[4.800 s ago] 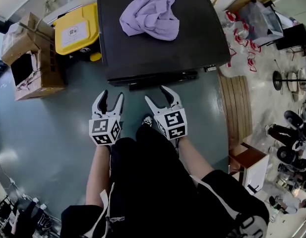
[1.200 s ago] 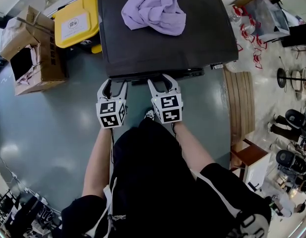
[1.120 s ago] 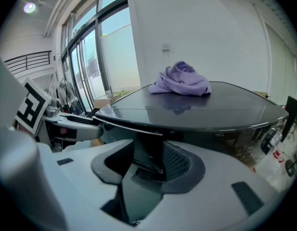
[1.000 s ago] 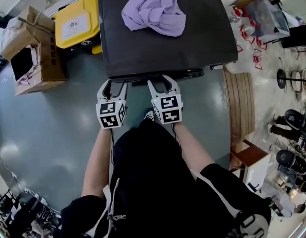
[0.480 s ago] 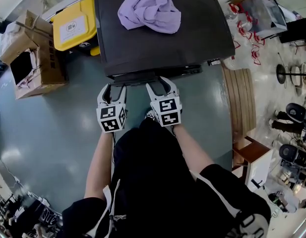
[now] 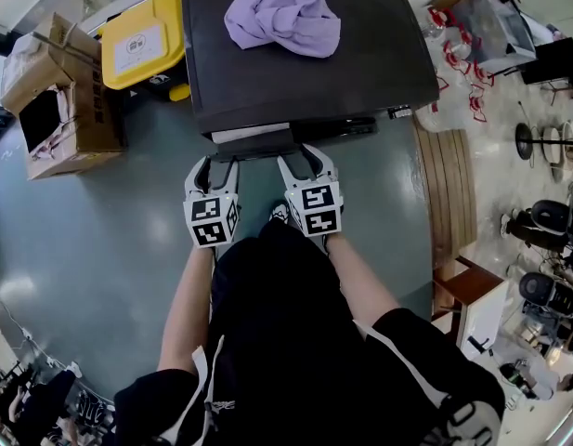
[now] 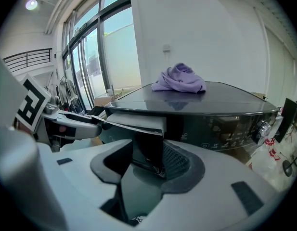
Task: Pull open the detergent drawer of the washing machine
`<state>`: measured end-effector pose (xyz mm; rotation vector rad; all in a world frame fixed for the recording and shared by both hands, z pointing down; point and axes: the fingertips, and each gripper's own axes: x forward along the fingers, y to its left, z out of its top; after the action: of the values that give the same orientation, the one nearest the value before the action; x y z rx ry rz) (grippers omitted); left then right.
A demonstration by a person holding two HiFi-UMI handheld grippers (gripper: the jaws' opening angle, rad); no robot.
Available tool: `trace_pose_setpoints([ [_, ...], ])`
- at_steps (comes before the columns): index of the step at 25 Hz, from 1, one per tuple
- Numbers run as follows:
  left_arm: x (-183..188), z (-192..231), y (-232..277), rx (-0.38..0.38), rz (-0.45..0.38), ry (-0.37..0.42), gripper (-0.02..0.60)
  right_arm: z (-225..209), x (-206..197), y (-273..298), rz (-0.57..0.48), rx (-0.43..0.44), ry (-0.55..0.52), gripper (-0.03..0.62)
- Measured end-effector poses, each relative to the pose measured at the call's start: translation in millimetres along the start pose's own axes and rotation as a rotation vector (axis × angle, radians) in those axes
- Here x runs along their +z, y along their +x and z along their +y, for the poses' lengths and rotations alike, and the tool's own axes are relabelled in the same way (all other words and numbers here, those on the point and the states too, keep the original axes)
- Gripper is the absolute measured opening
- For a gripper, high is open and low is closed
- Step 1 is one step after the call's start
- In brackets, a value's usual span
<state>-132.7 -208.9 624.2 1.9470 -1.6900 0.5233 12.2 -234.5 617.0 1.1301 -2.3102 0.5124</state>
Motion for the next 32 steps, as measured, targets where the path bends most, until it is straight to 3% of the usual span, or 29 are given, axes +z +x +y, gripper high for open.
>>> trace_pose_setpoints([
  [12,-8,-5,-6,0.004,0.008,0.014,0.25,0,-7,-7,-0.013,0.015,-0.008,0.187],
  [16,-11,-5,-4,-0.045,0.012,0.009,0.25,-1,-10,-5,-0.019,0.067,-0.032,0.181],
  [21,-9,-3,1,-0.121,0.032,0.075,0.253,3,-10,4,0.0,0.155,-0.101,0.249],
  [25,-8,-10,5,-0.168,0.012,0.104,0.259,8,-11,8,0.004,0.169,-0.119,0.267],
  [32,-8,-11,5,-0.162,-0.006,0.057,0.259,3,-9,7,0.002,0.133,-0.107,0.224],
])
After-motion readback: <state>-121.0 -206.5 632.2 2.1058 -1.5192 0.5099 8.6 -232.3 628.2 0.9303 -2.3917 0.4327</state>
